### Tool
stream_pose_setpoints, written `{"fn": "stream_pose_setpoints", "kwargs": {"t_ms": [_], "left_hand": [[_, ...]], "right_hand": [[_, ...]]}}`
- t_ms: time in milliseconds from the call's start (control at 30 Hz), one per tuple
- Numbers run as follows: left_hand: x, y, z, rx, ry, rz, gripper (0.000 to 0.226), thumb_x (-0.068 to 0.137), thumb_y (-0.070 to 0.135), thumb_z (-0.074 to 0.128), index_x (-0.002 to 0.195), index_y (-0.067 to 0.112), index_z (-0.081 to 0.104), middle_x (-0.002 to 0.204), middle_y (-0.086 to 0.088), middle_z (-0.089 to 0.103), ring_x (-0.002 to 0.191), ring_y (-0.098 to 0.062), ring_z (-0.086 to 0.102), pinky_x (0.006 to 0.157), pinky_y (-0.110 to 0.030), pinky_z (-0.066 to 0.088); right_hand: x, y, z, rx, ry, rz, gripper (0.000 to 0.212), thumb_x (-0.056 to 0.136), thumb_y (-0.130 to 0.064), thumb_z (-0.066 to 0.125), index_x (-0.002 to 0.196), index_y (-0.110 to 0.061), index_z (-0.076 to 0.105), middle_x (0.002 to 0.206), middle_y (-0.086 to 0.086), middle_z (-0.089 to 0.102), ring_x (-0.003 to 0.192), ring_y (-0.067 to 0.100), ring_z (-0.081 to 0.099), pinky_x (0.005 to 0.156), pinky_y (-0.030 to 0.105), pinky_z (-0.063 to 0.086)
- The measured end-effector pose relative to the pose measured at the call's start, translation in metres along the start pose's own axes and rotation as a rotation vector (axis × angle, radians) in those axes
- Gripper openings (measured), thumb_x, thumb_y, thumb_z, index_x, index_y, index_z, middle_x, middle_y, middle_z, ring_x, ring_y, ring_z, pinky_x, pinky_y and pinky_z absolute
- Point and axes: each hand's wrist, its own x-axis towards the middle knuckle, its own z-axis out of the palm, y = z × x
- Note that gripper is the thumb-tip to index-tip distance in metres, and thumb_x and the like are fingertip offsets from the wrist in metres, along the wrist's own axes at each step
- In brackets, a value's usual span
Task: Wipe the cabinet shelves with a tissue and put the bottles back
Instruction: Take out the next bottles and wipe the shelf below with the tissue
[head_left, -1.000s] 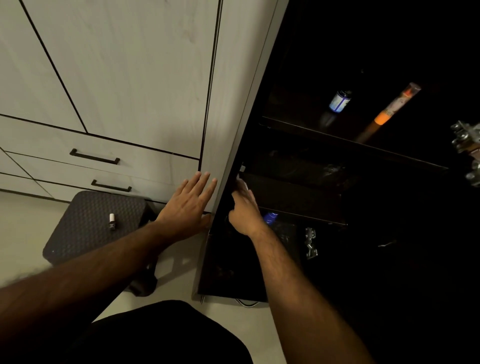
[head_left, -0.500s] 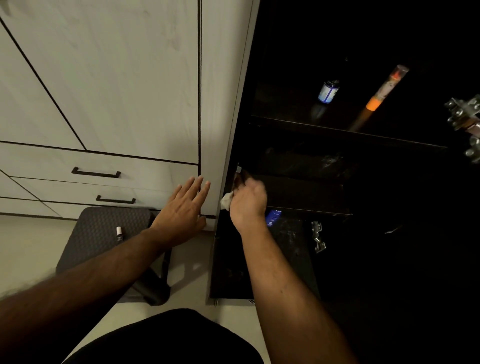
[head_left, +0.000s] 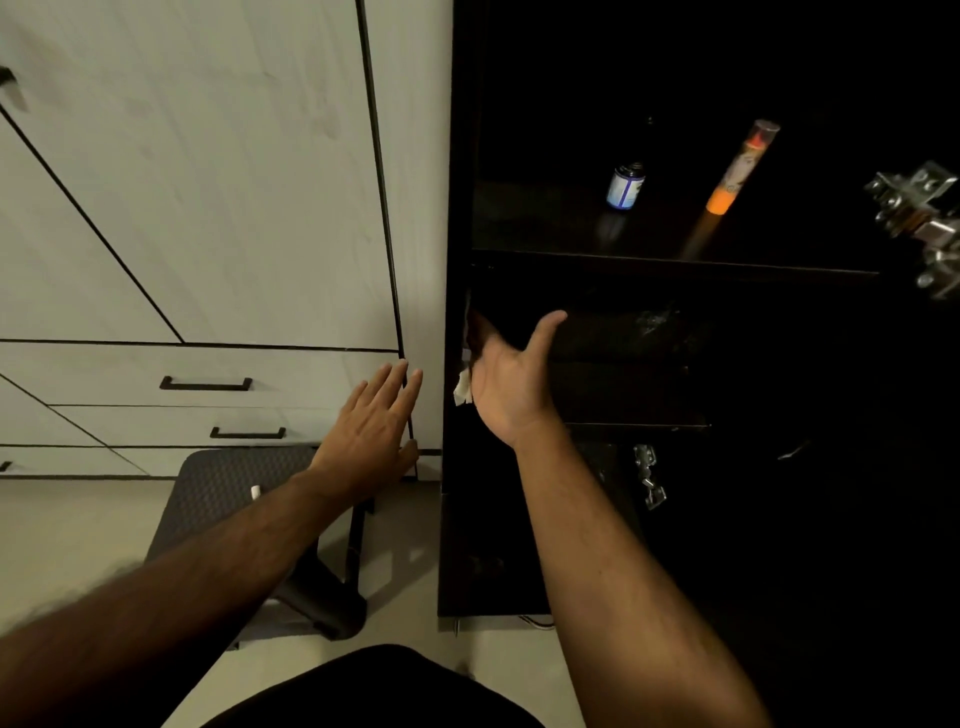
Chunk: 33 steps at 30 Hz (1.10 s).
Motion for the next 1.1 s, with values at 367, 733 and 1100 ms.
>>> {"fn": "stream_pose_setpoints", "kwargs": {"t_ms": [367, 733, 1100], "left_hand": [[-0.003, 0.011, 0.007, -0.017, 0.01, -0.021, 0.09, 0.096, 0.037, 0.052, 0.147, 0.02, -0.02, 0.163, -0.007, -0.011, 0.15, -0.022, -0.012, 0.123, -0.039, 0.001], [0.002, 0.02, 0.01, -0.053, 0.056, -0.005, 0.095, 0.093, 0.035, 0.057, 0.149, 0.022, -0.018, 0.161, -0.006, -0.014, 0.15, -0.023, -0.011, 0.122, -0.038, -0.001], [0.0, 0.016, 0.007, -0.092, 0.024, -0.029, 0.089, 0.095, 0.033, 0.054, 0.152, 0.017, -0.012, 0.163, -0.008, -0.008, 0.15, -0.023, -0.01, 0.123, -0.041, 0.004]], "right_hand": [[-0.02, -0.022, 0.011, 0.054, -0.129, -0.273, 0.076, 0.084, -0.038, 0.029, 0.152, -0.006, 0.019, 0.161, 0.008, 0.018, 0.148, 0.016, 0.018, 0.118, 0.027, 0.016], [-0.011, -0.03, 0.027, -0.622, 0.025, -0.277, 0.059, 0.083, -0.007, 0.05, 0.141, -0.008, 0.036, 0.138, 0.022, 0.042, 0.133, 0.003, 0.04, 0.103, 0.029, 0.039], [0.034, 0.024, -0.043, -0.88, 0.131, -0.014, 0.05, 0.098, -0.002, 0.047, 0.142, -0.025, 0.047, 0.133, -0.001, 0.055, 0.107, 0.008, 0.056, 0.081, 0.012, 0.04]]}}
